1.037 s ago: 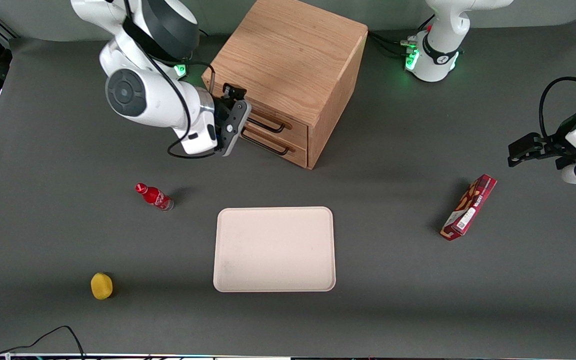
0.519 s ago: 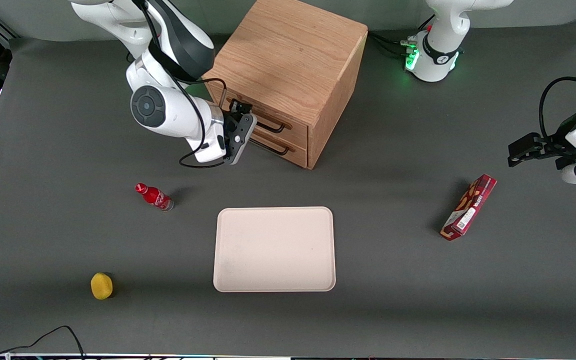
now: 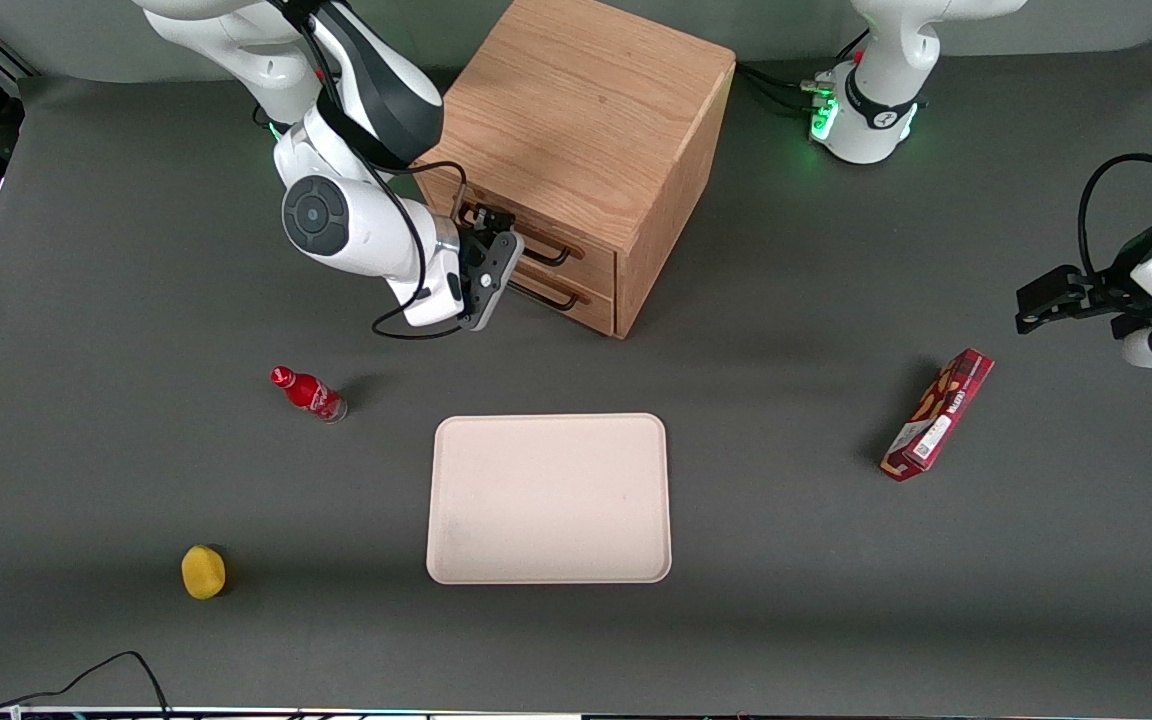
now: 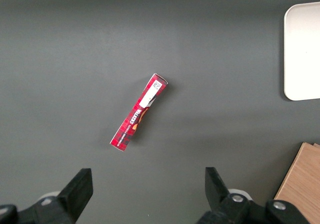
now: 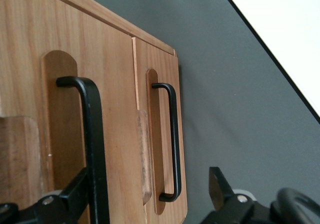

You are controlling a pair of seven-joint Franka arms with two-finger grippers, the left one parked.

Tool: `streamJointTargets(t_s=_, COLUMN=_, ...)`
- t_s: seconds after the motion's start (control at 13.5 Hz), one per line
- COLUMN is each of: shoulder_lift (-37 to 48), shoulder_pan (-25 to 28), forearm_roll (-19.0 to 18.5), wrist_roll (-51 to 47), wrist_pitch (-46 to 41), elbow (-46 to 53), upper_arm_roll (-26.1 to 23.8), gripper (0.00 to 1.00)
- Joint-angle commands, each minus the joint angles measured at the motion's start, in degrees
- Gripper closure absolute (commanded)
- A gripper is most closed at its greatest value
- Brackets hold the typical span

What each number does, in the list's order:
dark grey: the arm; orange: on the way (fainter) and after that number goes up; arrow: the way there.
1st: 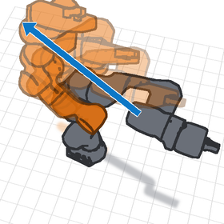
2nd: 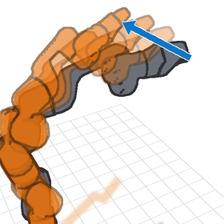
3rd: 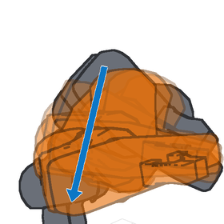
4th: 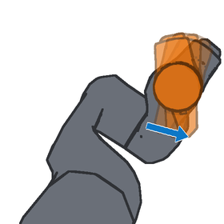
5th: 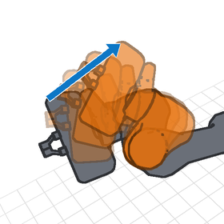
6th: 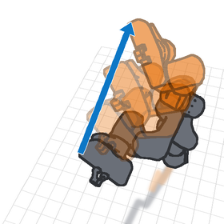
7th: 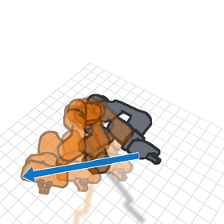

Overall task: Open upper drawer
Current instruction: 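Pull the handle outward with the right gripper, sliding the drawer open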

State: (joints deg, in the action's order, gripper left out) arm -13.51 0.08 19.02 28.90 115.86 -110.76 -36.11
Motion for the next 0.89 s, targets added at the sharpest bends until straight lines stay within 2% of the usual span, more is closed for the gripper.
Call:
streamJointTargets(t_s=0.0, shoulder_lift=-3.62, shoulder_pan=-0.69, forearm_roll=-5.11, wrist_roll=1.07, wrist_pitch=1.83, elbow=1.51, upper_arm_roll=0.25, gripper=0.0)
streamJointTargets(t_s=0.37, shoulder_lift=-8.46, shoulder_pan=-0.96, forearm_roll=-8.99, wrist_roll=1.5, wrist_pitch=0.95, elbow=9.06, upper_arm_roll=3.23, gripper=0.0)
streamJointTargets(t_s=0.81, shoulder_lift=-13.99, shoulder_pan=-0.96, forearm_roll=-9.61, wrist_roll=10.37, wrist_pitch=-8.09, elbow=21.62, upper_arm_roll=10.44, gripper=0.0)
